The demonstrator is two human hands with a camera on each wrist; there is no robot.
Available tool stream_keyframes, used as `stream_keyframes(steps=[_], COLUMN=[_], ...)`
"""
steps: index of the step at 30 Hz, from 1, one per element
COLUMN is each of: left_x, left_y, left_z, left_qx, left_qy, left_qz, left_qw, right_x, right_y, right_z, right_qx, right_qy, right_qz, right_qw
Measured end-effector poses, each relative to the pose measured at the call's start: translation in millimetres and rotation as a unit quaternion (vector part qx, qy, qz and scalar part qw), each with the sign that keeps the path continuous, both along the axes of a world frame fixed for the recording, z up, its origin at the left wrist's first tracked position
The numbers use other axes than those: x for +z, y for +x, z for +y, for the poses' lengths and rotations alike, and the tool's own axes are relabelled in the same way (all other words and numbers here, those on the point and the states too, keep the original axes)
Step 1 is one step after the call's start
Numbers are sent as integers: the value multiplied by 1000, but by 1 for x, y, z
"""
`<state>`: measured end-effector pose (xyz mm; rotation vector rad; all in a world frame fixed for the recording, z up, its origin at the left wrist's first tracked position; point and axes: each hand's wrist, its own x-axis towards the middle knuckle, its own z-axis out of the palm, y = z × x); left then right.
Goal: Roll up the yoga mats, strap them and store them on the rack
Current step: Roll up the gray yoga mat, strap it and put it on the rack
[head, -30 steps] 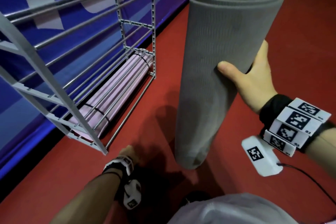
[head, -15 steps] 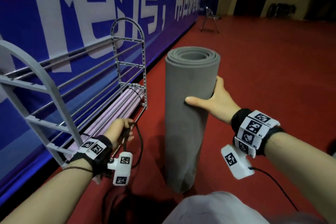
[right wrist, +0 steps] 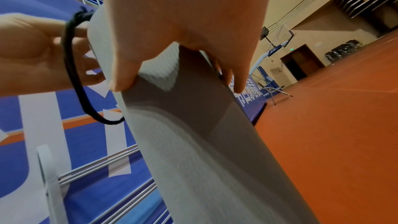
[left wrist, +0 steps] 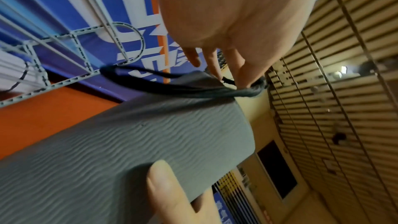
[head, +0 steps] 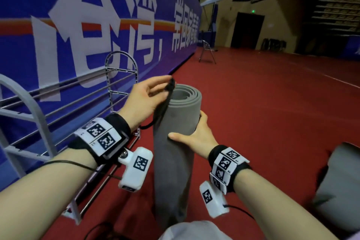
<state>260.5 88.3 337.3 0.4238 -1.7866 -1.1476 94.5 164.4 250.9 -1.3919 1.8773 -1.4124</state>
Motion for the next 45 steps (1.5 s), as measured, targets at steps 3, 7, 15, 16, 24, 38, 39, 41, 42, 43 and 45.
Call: stream_keyframes(steps=[3,7,15,16,24,38,39,41,42,43,45], left_x=[-9,-6,39,43,43,59,59,61,62,63,63], left_y=[-18,-39,-78,-81,-104,-117,-118,-114,-113,-111,-108], left_z=[-1,-3,-10,-10,6,-2,-1,-1,-2,-4,-7], left_qx=[51,103,76,86,212,117,121,124,123,122,131], left_qy=[-159,-264,-168,-157,-173,-162,-157,-148,-145,-141,-132], left_qz=[-152,-314,-486,-501,-570,-607,-612,-631,-639,-646,-654], left_qw=[974,906,855,847,775,769,765,751,745,740,734], right_x=[-4,-8,-1,1,-2,5,11,28,36,41,47], right_y=[-4,-18,-34,-35,-36,-27,-32,-34,-37,-38,-34], right_z=[3,5,-5,-7,-8,5,7,14,17,18,20], right_qx=[-6,-24,-44,-41,-35,25,54,109,123,127,114], right_qy=[-17,-31,-17,-11,-2,39,31,6,-9,-20,-41], right_qz=[0,-20,-72,-71,-31,-59,-112,-252,-301,-315,-283], right_qw=[1000,999,996,997,999,997,992,961,946,940,951])
